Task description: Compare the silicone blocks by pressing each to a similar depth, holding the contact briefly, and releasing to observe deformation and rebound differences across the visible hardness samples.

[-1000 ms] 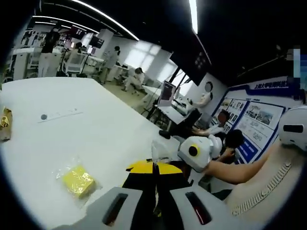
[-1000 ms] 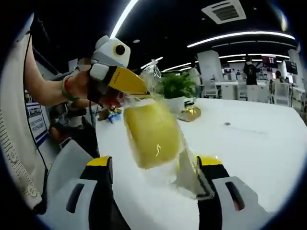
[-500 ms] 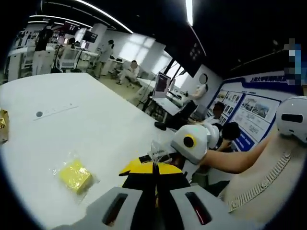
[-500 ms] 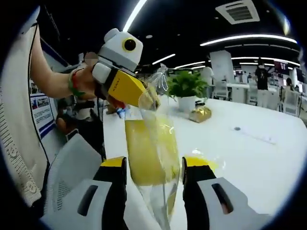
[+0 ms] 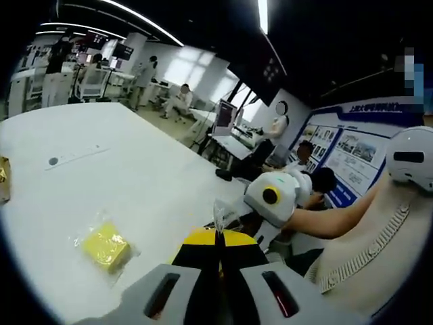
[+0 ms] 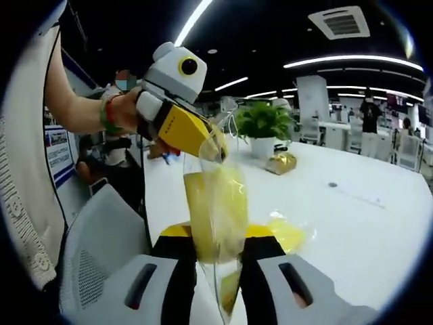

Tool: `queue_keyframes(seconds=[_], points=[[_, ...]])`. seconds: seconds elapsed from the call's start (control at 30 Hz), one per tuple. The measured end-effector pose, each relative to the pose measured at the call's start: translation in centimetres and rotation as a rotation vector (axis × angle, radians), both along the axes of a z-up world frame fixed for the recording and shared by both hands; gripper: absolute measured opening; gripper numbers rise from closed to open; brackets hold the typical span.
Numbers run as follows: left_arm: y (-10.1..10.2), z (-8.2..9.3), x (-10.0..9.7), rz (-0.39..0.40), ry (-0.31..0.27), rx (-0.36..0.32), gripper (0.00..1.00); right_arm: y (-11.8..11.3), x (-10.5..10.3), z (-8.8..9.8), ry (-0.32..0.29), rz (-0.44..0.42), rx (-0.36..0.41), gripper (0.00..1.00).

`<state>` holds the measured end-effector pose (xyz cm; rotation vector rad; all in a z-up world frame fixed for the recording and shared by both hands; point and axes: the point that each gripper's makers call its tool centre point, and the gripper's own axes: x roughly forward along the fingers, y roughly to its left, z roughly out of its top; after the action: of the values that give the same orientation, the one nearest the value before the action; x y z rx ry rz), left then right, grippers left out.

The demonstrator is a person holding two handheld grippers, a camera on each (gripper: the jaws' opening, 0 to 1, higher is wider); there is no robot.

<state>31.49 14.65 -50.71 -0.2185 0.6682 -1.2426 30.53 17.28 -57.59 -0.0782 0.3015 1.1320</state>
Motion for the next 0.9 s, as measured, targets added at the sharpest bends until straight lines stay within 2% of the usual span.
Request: queue_keyframes(seconds=[0.1,0.33,0.9], points=[[0.00,0.00,-0.25,-0.012,-0.009,-0.002,0.00,0.06,-0.30,0.01,-0.018,0.003,-0.010,0.14],[0.15,-0.33,-0.58,-0.022,-0.012,0.010,0.00,0.23,-0.83,-0.33,-0.004,0.011,-0.033,0.10],[0.23,-0.87,-0.89,-0.034,-0.016,0.034,0.00,0.10,-0.94,-0.95,0.002,0.008,-0.059,0.09]])
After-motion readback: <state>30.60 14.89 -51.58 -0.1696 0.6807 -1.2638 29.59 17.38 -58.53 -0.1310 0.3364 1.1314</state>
